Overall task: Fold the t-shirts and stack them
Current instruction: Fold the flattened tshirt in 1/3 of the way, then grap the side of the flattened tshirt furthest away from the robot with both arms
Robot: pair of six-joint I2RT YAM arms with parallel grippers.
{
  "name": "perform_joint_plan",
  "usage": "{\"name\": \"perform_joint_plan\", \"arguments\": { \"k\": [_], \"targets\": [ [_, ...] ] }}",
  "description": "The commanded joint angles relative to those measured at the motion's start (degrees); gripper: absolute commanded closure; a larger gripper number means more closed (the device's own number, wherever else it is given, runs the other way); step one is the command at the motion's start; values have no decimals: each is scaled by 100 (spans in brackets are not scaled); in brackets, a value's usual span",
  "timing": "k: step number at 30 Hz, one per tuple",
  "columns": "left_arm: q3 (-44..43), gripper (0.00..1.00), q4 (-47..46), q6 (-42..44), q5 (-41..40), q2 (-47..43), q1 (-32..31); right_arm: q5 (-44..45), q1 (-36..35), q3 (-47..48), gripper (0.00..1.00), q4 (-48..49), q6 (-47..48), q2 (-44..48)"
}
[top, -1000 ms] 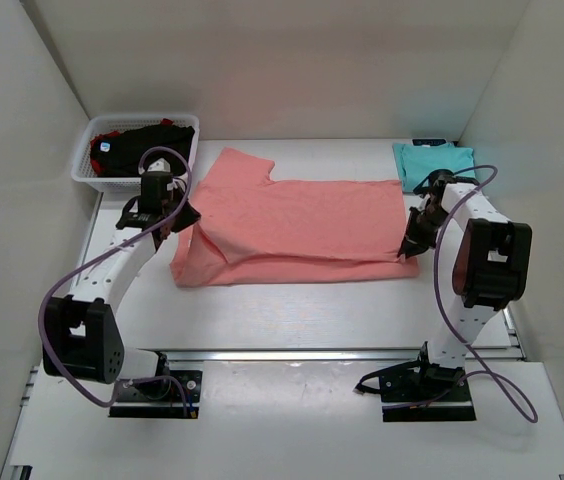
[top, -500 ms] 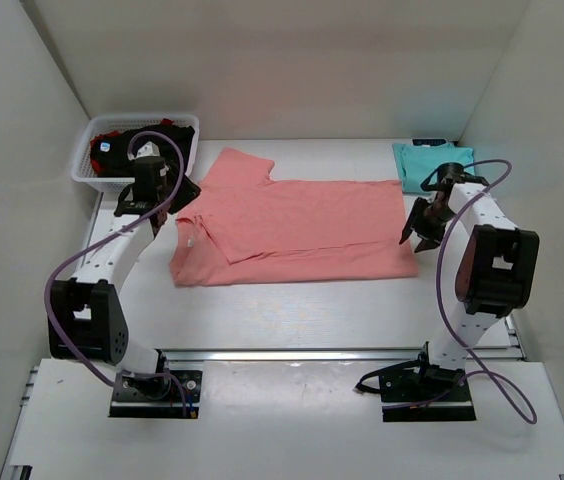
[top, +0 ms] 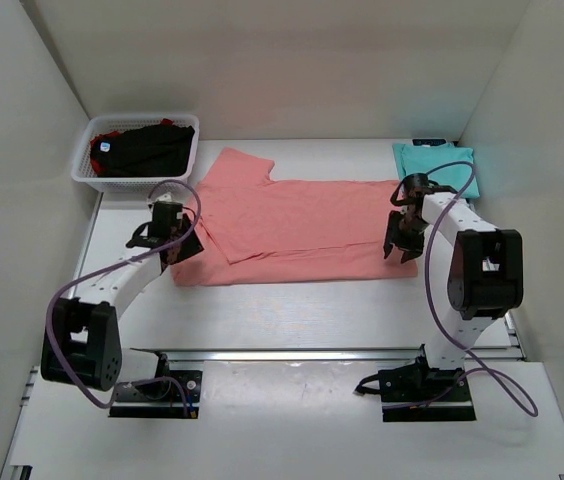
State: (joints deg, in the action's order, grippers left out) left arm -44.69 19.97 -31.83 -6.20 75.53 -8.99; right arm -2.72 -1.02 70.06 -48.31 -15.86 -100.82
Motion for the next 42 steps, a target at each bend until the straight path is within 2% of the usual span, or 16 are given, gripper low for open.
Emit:
{"name": "perform_joint_plan", "arguments": {
  "k": [1,5,11,14,23,29,33,34,38,42],
  "targets": [
    [56,47,-63,362,-496,207,-260,237,-275,-28,57,401,57,264],
    [135,47,-204,354,-585,620,-445,219,-548,-159,57,656,57,106],
    [153,53,376,441,-602,867,-603,97,-628,-729,57,604,4,18],
    [443,57,657,354,-436,569,-560,-61,-646,-1133,58,560,-66,237],
    [1410,57,1579,-24,109,-977,-910,-299,-962,-2223,56,297,-154,861],
    [463,59,2361,-192,374,-1426,-665,-229,-805,-2322,57,-11,-111,1326],
    [-959,57,2583,-25,303,-1304,-586,-220,-689,-1770,57,-581,-49,1538],
    [-1085,55,2530,28,277,-1251,-569,-246,-681,-1472,57,-635,-84,1582],
    [-2033,54,1959,133,277,-541,-559,-492,-567,-444,57,-635,-154,1460],
    [-3052,54,1389,431,41,793,-796,-571,-514,253,57,-241,-251,934]
  ]
}}
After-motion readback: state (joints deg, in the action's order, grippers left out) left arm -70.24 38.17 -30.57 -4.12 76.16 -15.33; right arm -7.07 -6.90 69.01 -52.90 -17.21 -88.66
